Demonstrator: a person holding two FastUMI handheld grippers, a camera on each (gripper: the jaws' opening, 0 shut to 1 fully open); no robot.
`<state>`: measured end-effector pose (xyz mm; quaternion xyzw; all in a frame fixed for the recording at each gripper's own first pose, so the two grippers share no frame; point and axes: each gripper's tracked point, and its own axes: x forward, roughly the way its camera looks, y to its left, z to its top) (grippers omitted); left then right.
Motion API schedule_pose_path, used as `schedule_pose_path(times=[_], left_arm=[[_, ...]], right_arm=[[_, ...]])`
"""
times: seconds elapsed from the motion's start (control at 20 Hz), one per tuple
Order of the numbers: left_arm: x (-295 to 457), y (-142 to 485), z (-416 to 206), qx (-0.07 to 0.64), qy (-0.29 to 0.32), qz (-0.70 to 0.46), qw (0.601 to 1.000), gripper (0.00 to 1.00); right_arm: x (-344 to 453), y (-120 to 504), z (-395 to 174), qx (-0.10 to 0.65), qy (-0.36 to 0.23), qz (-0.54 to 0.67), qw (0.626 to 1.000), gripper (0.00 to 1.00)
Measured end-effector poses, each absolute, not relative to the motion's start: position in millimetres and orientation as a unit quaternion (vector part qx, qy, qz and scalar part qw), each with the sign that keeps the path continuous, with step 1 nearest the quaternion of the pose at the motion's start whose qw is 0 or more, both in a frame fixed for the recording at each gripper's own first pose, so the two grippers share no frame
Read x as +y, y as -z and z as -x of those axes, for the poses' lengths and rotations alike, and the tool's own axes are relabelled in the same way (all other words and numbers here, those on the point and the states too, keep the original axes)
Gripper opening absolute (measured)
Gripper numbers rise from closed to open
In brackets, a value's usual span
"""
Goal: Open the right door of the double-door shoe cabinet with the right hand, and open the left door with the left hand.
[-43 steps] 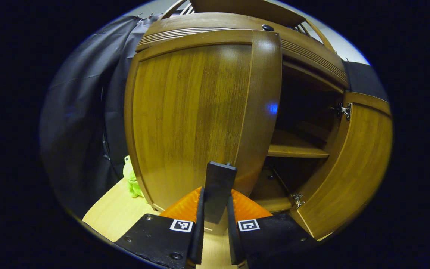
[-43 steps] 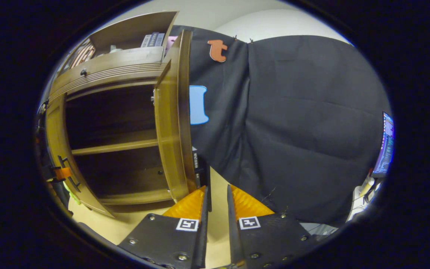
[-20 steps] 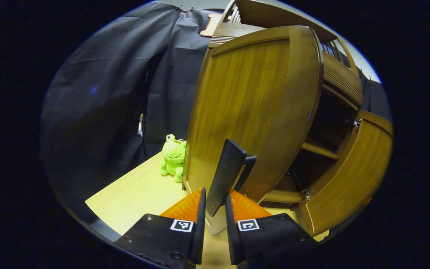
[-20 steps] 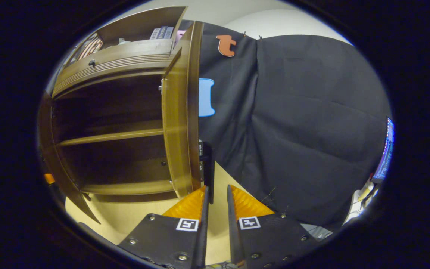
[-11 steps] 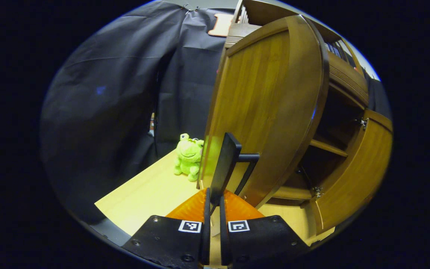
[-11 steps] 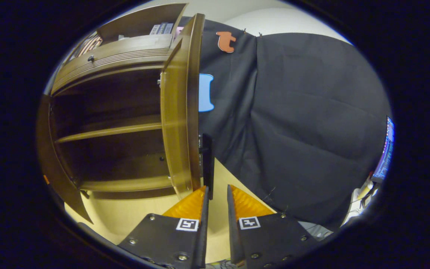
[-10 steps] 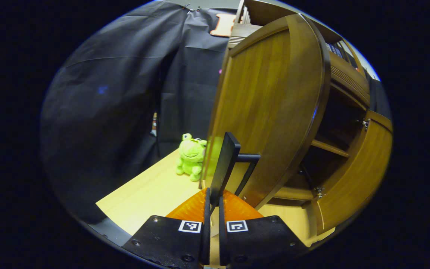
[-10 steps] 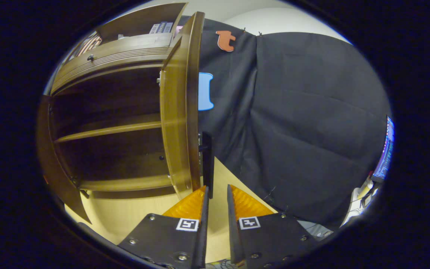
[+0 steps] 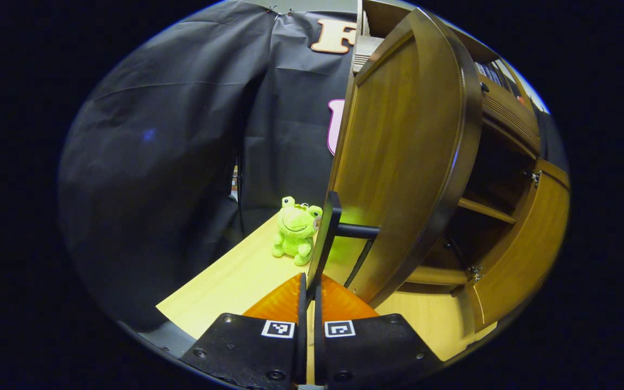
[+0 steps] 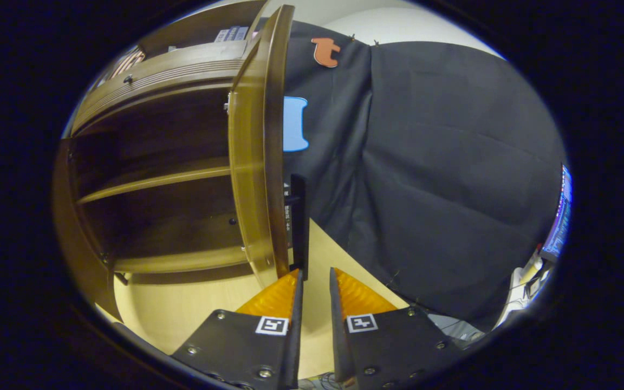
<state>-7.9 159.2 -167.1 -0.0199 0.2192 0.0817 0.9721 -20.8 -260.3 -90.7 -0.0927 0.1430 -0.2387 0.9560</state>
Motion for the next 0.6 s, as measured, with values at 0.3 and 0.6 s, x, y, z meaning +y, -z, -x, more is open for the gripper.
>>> schedule_pose_path(times=[0.3, 0.6], left_arm=[[167, 163, 12, 0.224, -0.094, 0.014, 0.97, 0.07], [171, 161, 13, 0.215, -0.145, 0.03, 0.965, 0.01]], right_arm=[[-259, 99, 22, 0.15, 0.241, 0.085, 0.955, 0.25], [-262, 99, 21, 0.149, 0.247, 0.075, 0.955, 0.25]])
